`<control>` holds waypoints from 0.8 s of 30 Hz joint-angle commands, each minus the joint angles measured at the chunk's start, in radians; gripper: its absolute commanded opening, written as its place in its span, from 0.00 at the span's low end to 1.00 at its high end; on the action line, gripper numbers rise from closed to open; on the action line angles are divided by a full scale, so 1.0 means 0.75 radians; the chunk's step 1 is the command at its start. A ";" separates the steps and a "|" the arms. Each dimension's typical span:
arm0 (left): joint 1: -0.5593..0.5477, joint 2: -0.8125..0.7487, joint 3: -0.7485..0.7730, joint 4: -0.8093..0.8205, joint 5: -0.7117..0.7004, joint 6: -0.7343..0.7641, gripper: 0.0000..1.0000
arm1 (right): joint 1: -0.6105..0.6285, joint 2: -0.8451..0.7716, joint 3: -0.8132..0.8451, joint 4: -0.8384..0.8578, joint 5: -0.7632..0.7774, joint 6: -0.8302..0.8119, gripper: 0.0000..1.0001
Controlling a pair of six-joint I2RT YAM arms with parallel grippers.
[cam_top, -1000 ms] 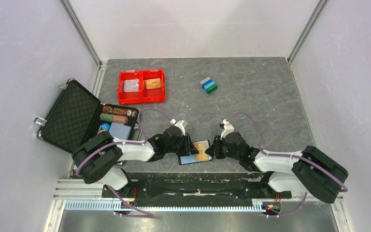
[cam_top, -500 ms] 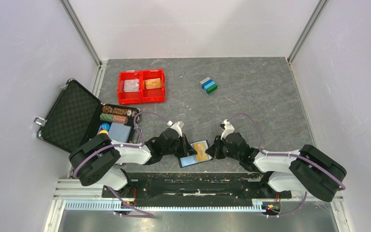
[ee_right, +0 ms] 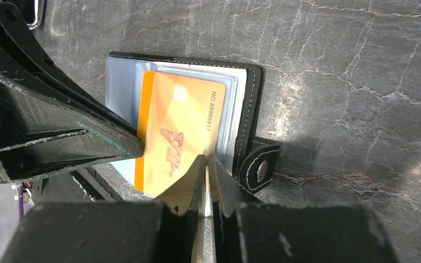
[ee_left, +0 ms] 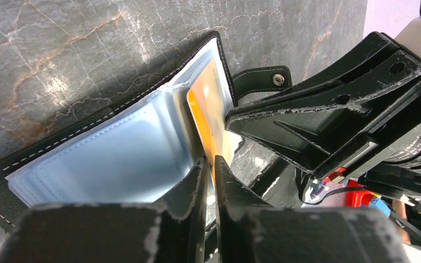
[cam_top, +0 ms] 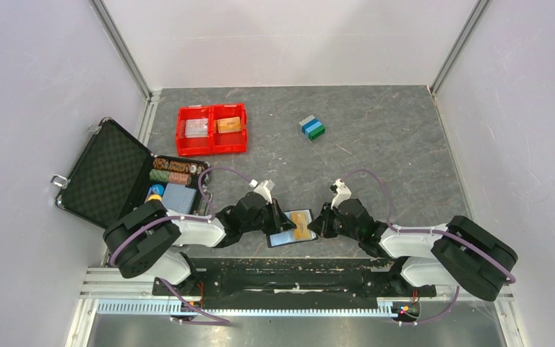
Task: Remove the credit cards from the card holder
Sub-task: Remove the credit card from the card holder.
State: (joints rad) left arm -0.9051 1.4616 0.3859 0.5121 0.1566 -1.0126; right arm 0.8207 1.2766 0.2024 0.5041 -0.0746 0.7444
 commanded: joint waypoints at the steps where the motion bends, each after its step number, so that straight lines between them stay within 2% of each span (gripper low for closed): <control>1: -0.012 -0.003 0.013 0.119 -0.019 -0.082 0.10 | 0.010 0.020 -0.032 -0.061 -0.033 0.018 0.06; 3: -0.012 -0.015 0.003 0.115 -0.036 -0.094 0.03 | 0.009 0.017 -0.035 -0.063 -0.029 0.022 0.06; 7: -0.008 -0.068 -0.008 0.059 -0.073 -0.106 0.02 | -0.001 0.009 -0.056 -0.071 -0.014 0.026 0.04; 15: 0.019 -0.240 0.000 -0.269 -0.181 -0.067 0.02 | -0.025 -0.010 -0.078 -0.083 0.016 0.028 0.03; 24: 0.078 -0.402 0.009 -0.477 -0.202 0.017 0.02 | -0.029 -0.005 -0.044 -0.104 -0.003 0.006 0.03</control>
State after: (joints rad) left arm -0.8562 1.2209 0.3790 0.2249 0.0536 -1.0481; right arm 0.8055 1.2633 0.1734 0.5220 -0.0799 0.7776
